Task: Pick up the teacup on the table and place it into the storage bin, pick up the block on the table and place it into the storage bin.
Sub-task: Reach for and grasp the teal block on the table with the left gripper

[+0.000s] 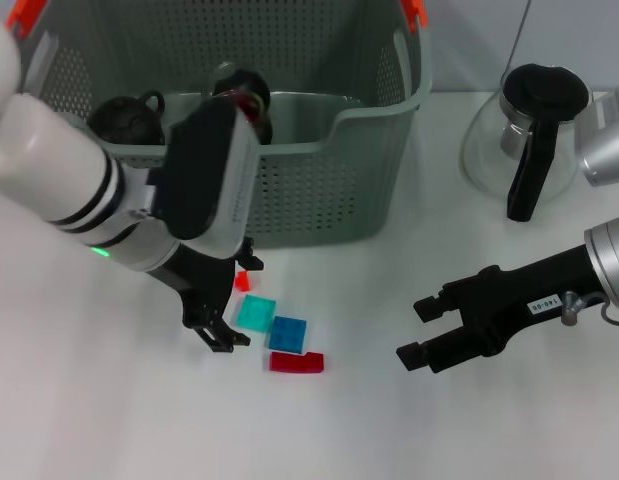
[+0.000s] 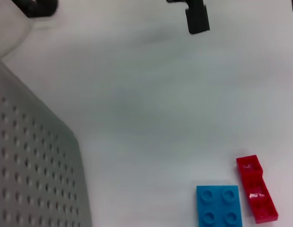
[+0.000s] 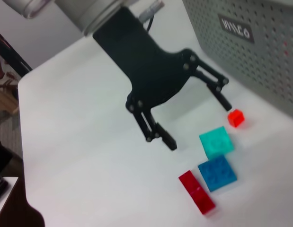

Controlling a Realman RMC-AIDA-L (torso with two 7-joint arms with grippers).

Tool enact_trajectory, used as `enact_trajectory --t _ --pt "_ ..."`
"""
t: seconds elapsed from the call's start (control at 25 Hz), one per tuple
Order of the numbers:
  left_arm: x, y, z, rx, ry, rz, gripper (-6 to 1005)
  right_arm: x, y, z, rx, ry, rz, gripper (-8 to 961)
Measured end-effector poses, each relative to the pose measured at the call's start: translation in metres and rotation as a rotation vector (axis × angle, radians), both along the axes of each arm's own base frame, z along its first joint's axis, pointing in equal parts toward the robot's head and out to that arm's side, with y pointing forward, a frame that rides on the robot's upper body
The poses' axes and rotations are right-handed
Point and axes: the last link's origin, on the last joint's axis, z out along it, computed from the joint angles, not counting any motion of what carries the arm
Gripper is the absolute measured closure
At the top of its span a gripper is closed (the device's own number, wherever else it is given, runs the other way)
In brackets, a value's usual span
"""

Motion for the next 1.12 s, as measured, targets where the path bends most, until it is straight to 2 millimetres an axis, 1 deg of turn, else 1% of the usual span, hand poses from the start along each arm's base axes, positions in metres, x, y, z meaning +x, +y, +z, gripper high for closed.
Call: enact_trajectory --t 0.36,0.56,0.8,1.12 --pt "0.025 0.006 -0.012 -0.035 0.132 -0.075 67 0.005 0.002 0.004 0.012 -0.014 -0.012 88" --pt "0.030 0.007 -0.017 -0.059 0.163 -0.098 66 0.007 0.000 0.002 0.016 -0.012 -0.013 88" --pt "0.031 0.005 -0.026 -0.092 0.202 -0.116 68 0.006 -0.001 0.000 0.015 -0.008 -0.012 88" --pt "0.027 0.008 -0.034 -0.093 0.216 -0.121 72 0.005 0.001 -0.004 0.021 -0.004 -0.004 87"
